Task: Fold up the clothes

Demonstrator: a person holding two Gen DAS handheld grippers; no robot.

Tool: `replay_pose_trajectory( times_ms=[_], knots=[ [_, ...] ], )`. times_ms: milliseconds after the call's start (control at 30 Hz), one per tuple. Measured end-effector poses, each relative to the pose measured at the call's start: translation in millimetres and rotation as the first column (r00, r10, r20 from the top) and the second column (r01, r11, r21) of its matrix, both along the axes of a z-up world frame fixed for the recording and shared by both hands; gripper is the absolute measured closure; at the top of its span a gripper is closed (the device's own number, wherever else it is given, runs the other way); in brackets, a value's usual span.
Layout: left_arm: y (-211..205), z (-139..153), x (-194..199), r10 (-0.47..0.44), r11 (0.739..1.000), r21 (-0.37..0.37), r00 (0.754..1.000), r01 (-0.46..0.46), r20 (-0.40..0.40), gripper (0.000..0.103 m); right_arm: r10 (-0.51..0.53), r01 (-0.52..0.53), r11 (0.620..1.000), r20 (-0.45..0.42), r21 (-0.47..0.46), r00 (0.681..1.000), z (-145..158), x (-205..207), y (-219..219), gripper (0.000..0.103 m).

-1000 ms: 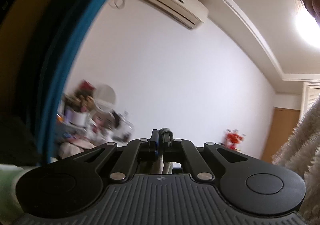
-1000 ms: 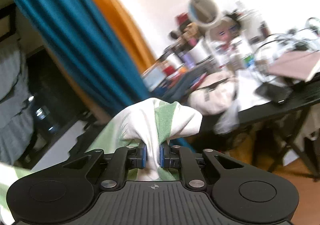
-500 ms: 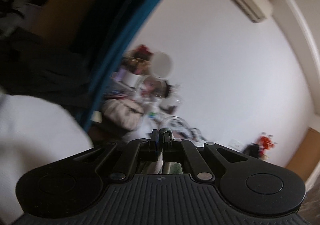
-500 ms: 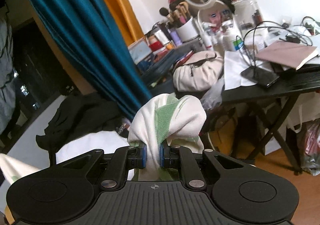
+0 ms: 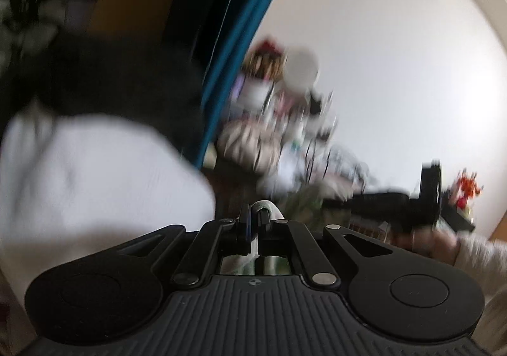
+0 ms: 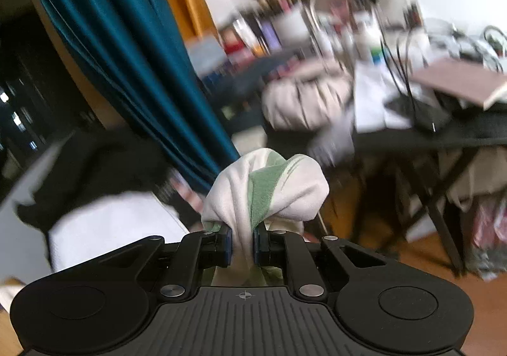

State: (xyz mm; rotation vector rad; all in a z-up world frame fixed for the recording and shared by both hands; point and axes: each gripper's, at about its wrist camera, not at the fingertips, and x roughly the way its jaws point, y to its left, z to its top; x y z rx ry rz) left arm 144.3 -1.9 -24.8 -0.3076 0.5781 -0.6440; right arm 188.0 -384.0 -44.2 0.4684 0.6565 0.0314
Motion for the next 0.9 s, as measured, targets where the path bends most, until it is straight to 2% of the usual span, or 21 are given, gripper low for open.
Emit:
replay_pose_trajectory(
  times_ms=[133, 200, 267, 433, 667, 800, 900],
  knots=[
    [-9.0, -56.5, 11.3, -0.048, 0.996, 0.068, 0.985, 0.060, -0.168, 0.099, 0.045, -0.053, 0.996, -0.110, -0.069, 0.993, -44.4, 13.5, 13.5, 0.092],
    [-14.8, -82.3, 17.9, -0.056, 0.990, 0.110, 0.967, 0.086, -0.247, 0.099, 0.065, -0.079, 0.994, -0.159, -0.081, 0.985, -64.8, 18.5, 19.9, 0.092],
    [-19.1, -102.7, 23.3, -0.058, 0.988, 0.117, 0.947, 0.099, -0.315, 0.099, 0.088, -0.109, 0.990, -0.208, -0.091, 0.974, -83.5, 23.4, 27.0, 0.092],
    [-33.8, -142.0, 25.5, -0.095, 0.975, 0.144, 0.904, 0.169, -0.417, 0.099, 0.153, -0.209, 0.967, -0.324, -0.146, 0.934, -129.4, 34.3, 52.6, 0.091],
    [-55.8, -182.5, 35.9, -0.110, 0.951, 0.200, 0.865, 0.234, -0.490, 0.099, 0.175, -0.263, 0.951, -0.420, -0.162, 0.890, -172.7, 41.9, 75.9, 0.091],
    [-68.2, -197.0, 40.9, -0.113, 0.942, 0.224, 0.863, 0.251, -0.492, 0.099, 0.169, -0.257, 0.953, -0.426, -0.157, 0.889, -175.2, 37.8, 78.0, 0.091],
    [-74.1, -196.9, 46.8, -0.111, 0.942, 0.224, 0.862, 0.249, -0.494, 0.099, 0.166, -0.252, 0.955, -0.427, -0.154, 0.889, -173.8, 37.0, 75.7, 0.090]
  ],
)
